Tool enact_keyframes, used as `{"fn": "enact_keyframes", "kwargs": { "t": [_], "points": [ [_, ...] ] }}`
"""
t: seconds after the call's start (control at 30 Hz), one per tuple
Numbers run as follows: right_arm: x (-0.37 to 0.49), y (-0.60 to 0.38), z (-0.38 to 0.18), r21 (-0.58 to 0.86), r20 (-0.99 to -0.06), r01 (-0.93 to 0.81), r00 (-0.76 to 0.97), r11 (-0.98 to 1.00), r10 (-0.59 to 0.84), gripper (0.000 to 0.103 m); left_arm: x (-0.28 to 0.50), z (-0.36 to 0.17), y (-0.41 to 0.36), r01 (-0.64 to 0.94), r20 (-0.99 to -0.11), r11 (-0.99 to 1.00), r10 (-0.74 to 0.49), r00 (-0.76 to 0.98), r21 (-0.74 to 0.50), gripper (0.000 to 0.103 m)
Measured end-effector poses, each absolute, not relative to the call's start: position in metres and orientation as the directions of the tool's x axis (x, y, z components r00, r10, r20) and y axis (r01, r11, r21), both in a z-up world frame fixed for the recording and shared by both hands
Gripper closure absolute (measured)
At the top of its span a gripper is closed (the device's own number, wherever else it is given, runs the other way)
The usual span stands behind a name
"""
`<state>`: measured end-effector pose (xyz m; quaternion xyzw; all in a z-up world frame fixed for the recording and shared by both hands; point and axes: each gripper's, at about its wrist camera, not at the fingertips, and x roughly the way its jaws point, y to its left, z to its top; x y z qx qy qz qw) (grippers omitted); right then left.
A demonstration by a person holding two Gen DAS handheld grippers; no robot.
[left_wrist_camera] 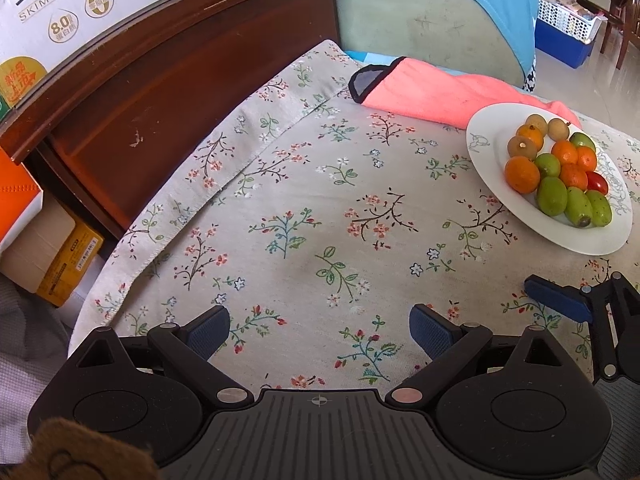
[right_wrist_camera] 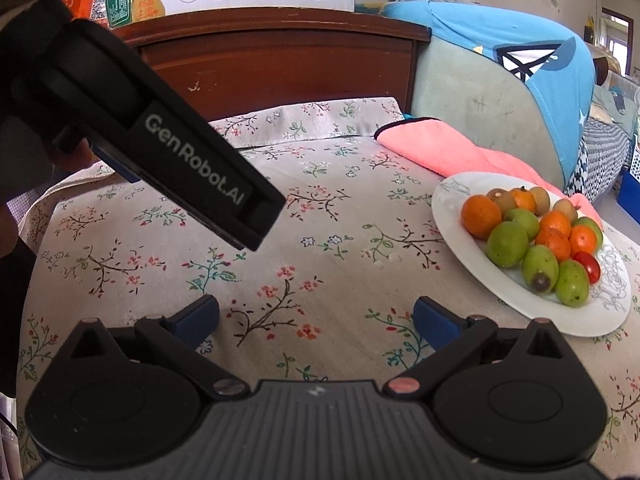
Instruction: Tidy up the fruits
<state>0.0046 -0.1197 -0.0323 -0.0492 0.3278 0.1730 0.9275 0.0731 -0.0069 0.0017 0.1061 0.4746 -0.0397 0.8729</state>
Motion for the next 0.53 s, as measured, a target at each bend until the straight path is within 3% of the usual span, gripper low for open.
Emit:
{"fn": "enact_keyframes", "kwargs": {
  "t": [0.53],
  "points": [
    [0.0042, -0.1204, -0.0335, 0.025, -0.623, -0.353, 0.726, 0.935, 0.291, 0.001, 0.0733, 0.0033, -0.0065, 0.170, -0.835, 0.977, 0.013, 0.550, 0.127, 0.005]
  ]
}}
